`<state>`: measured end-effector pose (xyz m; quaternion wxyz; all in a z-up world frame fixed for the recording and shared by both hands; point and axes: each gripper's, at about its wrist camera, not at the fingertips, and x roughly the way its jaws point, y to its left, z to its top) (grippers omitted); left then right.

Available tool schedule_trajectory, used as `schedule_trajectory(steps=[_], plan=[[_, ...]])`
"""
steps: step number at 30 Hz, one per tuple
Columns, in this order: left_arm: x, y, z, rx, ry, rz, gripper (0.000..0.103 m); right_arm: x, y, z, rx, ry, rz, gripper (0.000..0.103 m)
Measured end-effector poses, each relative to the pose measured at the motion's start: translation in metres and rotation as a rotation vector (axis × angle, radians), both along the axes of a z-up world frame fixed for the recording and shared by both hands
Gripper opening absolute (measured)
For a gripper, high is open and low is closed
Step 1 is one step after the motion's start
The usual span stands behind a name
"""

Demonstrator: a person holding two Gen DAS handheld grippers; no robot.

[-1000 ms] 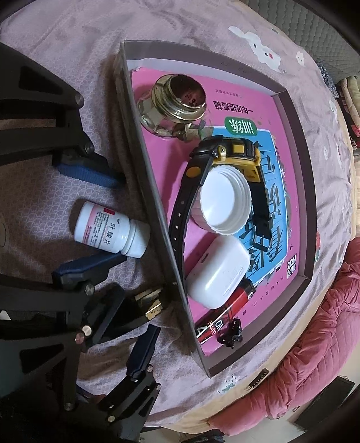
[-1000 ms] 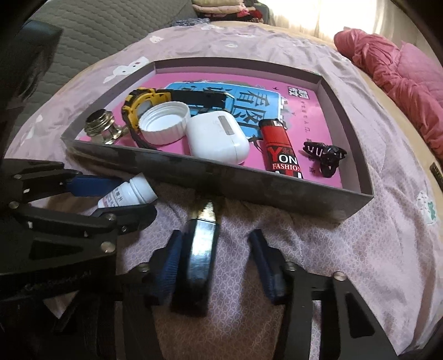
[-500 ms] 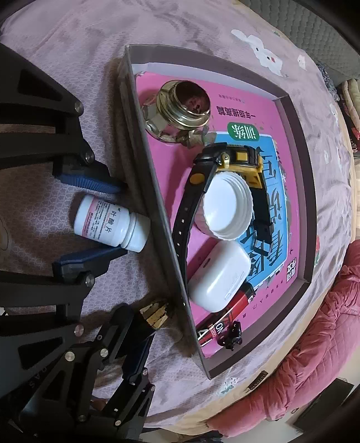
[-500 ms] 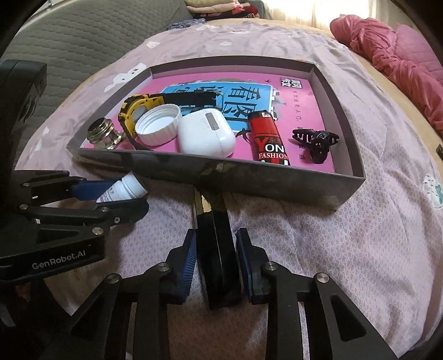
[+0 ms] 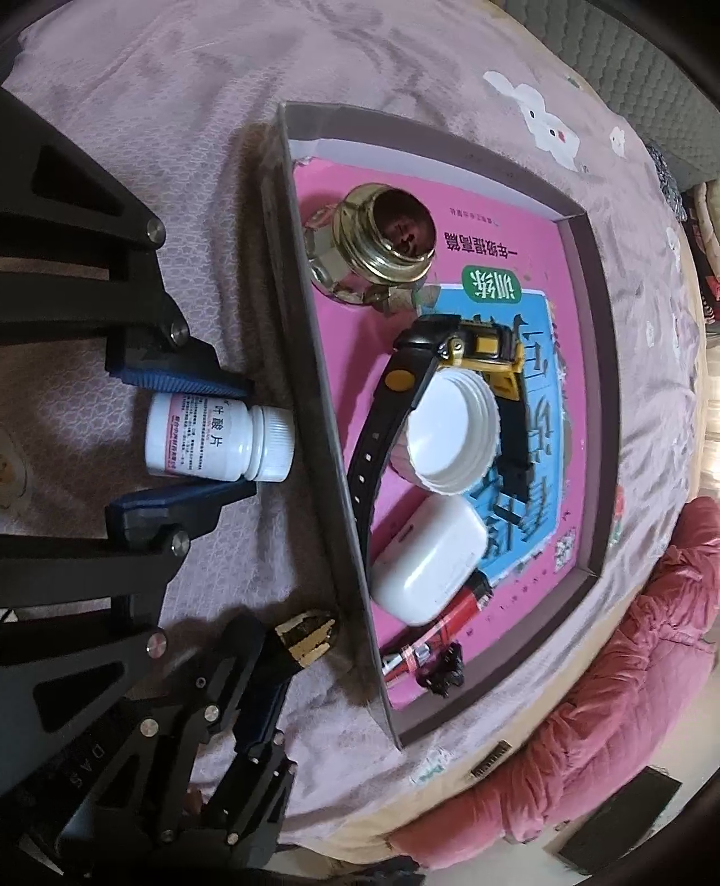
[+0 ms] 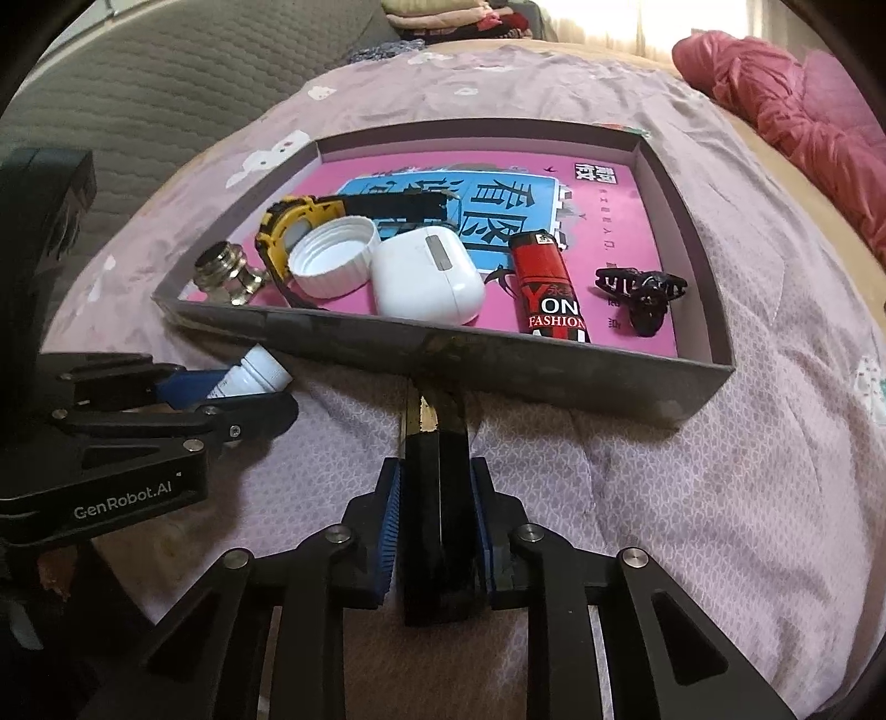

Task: Organize rigid objects
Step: 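Close the right tool on the black lighter while the left tool closes on the white pill bottle, then carry the white pill bottle over the tray with the left tool while the right tool carries the lighter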

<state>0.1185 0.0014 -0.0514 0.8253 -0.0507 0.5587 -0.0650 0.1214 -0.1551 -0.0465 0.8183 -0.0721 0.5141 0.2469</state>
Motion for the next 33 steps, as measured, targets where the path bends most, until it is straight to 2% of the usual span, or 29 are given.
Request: schedule_trajectory(steps=[8,16,23,33], plan=[[-0.007,0.007,0.031,-0.049,-0.066,0.024,0.027,-0.012,-0.006,0.024,0.086,-0.004,-0.010,0.023],[0.003,0.011,0.063,-0.065,-0.134,0.030,0.027,-0.002,-0.016,0.046,0.132,-0.051,-0.068,0.023],[0.018,0.005,0.062,-0.062,-0.137,0.037,0.027,0.017,-0.022,0.060,0.123,-0.103,-0.088,0.023],[0.044,-0.002,0.054,-0.059,-0.126,0.037,0.027,0.052,-0.027,0.058,0.106,-0.117,-0.133,0.023]])
